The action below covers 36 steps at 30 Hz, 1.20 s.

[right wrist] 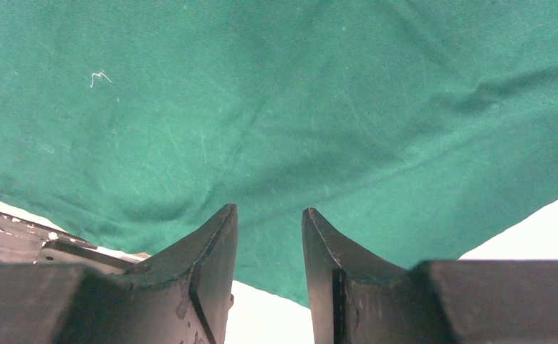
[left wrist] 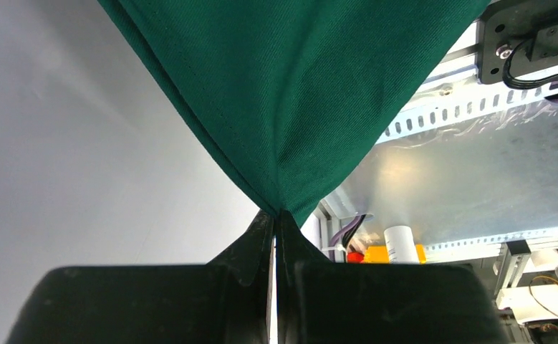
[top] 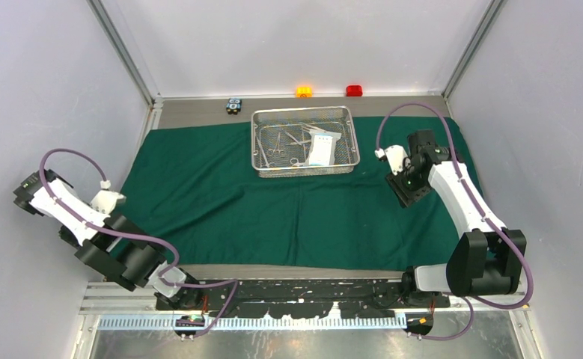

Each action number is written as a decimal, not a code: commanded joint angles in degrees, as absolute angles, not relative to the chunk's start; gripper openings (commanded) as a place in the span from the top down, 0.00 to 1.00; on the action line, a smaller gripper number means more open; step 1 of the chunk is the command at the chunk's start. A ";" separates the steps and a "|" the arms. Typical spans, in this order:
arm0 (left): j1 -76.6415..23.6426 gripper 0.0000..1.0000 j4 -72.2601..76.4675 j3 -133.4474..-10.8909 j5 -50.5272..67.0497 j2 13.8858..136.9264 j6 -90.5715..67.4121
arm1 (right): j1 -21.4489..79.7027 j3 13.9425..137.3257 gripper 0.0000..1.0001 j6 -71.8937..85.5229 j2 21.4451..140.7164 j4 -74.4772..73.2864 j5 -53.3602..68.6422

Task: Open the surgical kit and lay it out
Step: Smooth out the surgical kit at the center of the board.

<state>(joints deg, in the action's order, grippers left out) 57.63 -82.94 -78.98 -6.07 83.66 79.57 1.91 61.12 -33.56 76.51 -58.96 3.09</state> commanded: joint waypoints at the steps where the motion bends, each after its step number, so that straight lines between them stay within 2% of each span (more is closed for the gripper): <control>1: 58.17 1.00 -79.18 -77.26 -10.32 84.92 80.87 | 2.29 61.08 0.56 -35.01 74.97 -59.17 2.77; 10: 58.10 1.00 -70.33 -78.49 -10.57 93.00 77.84 | 2.29 62.30 0.56 -37.44 75.20 -63.18 1.83; 12: 58.18 0.96 -69.66 -78.30 -10.62 94.71 77.28 | 2.29 62.38 0.56 -37.89 74.63 -64.51 1.60; 17: 58.18 0.78 -67.12 -74.65 -12.07 96.34 77.75 | 2.29 60.82 0.56 -39.18 72.61 -67.22 1.55; 21: 58.18 0.55 -65.02 -74.05 -11.47 95.08 78.46 | 2.29 57.45 0.56 -40.13 72.15 -66.38 0.39; 26: 57.11 0.33 -70.30 -79.90 -1.17 93.92 74.01 | 2.29 52.67 0.56 -40.86 73.49 -62.36 0.37; 30: 49.77 0.27 -72.22 -78.40 11.27 91.45 67.03 | 2.49 51.06 0.56 -40.17 76.63 -58.21 3.96; 36: 31.29 0.26 -58.66 -70.55 19.38 84.72 50.23 | 4.53 49.85 0.57 -37.35 76.98 -51.06 12.54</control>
